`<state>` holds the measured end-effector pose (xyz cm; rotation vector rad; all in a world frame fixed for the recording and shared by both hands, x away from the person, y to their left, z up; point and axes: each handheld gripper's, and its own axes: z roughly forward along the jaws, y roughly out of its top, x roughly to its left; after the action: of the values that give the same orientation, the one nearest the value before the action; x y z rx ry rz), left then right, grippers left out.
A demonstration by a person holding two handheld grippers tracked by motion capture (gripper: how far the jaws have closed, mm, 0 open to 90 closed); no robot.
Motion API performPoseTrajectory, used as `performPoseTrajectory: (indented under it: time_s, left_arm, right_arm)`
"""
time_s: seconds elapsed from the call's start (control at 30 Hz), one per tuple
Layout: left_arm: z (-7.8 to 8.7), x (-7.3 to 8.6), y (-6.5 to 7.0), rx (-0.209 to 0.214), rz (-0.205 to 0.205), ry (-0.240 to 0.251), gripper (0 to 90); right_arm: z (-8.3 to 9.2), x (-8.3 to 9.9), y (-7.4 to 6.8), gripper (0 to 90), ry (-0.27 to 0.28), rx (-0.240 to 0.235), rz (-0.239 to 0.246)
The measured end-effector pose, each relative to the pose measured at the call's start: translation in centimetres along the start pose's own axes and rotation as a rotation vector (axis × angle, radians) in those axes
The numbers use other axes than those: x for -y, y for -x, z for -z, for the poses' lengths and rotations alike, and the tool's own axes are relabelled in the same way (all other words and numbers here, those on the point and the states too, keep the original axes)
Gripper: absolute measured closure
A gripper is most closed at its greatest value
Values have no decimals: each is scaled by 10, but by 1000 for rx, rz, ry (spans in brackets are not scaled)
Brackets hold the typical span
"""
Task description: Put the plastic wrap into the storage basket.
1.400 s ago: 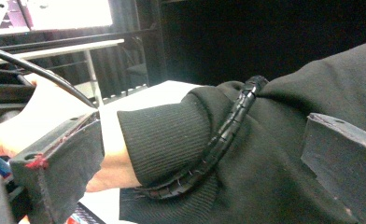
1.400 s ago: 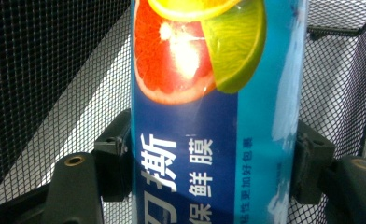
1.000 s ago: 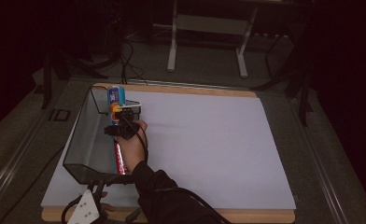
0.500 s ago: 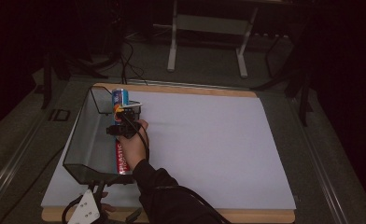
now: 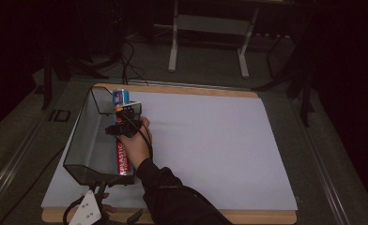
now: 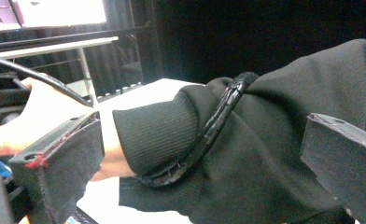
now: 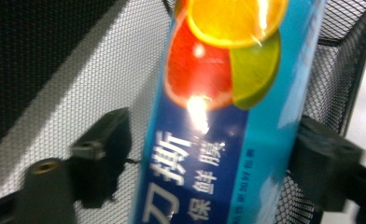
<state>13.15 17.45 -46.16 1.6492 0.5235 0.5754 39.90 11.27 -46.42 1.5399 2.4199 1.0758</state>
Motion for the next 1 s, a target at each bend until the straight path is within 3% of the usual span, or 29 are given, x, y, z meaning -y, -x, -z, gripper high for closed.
performPoseTrajectory:
  time_s: [0.17,0.2,0.27,0.37,0.5,0.63,0.67,1.0]
  left_arm:
    - [0,0,0,3,2,3,6]
    - [0,0,0,3,2,3,6]
    - [0,0,0,6,2,2,6]
    - [0,0,0,9,3,2,6]
    - [-2,0,1,12,7,-1,6]
    - [-3,0,1,14,4,-6,6]
    - [-3,0,0,14,4,-7,6]
    - [-5,1,0,11,7,-17,6]
  right_arm:
    - [11,-5,0,126,20,8,95]
    - [11,-5,0,126,20,8,95]
    - [22,-7,-1,122,49,14,156]
    - [36,-9,0,119,70,7,208]
    - [55,-9,12,112,90,-36,220]
    - [62,-8,17,110,85,-33,237]
    - [71,-3,26,109,94,-38,250]
    - [95,15,55,110,112,-43,263]
